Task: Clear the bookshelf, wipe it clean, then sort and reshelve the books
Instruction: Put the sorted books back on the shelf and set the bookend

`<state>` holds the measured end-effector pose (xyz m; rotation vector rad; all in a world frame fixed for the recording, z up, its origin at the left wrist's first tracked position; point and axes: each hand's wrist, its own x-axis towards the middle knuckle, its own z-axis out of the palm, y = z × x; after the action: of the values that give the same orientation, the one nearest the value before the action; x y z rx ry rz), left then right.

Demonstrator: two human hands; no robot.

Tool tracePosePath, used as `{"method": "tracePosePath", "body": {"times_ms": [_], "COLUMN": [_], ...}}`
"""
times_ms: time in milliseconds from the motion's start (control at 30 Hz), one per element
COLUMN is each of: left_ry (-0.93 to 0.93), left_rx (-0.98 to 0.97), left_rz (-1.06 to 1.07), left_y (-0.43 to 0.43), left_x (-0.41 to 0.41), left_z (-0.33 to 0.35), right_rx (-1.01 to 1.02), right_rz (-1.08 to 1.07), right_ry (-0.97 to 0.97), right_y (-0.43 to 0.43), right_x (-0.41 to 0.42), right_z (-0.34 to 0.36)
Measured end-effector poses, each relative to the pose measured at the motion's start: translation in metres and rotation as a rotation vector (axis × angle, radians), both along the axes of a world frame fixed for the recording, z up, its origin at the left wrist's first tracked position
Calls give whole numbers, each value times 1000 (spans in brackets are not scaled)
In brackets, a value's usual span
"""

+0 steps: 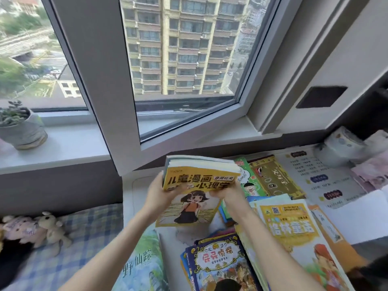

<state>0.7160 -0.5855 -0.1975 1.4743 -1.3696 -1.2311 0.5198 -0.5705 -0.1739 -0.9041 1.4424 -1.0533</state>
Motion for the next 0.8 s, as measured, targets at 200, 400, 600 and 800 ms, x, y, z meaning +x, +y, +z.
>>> {"method": "tracePosePath", "body": {"times_ms": [200,400,600,800], "left_ry": [99,346,418,442], "left_rx": [-201,-397,-544,-626], "left_rz": [-11,-211,-421,-582], "left_y": [-4,35,104,214], "left_x": [-13,-63,-141,-226], "left_z": [118,225,299,341], "right_rx": [-301,-669,-853,-937], "right_rz": [-147,-341,-559,-760], "right_ry": [52,93,183,244], "right_y": [21,100,196,327], "right_x": [-11,-44,-100,-164], "right_z": [89,203,263,292]}}
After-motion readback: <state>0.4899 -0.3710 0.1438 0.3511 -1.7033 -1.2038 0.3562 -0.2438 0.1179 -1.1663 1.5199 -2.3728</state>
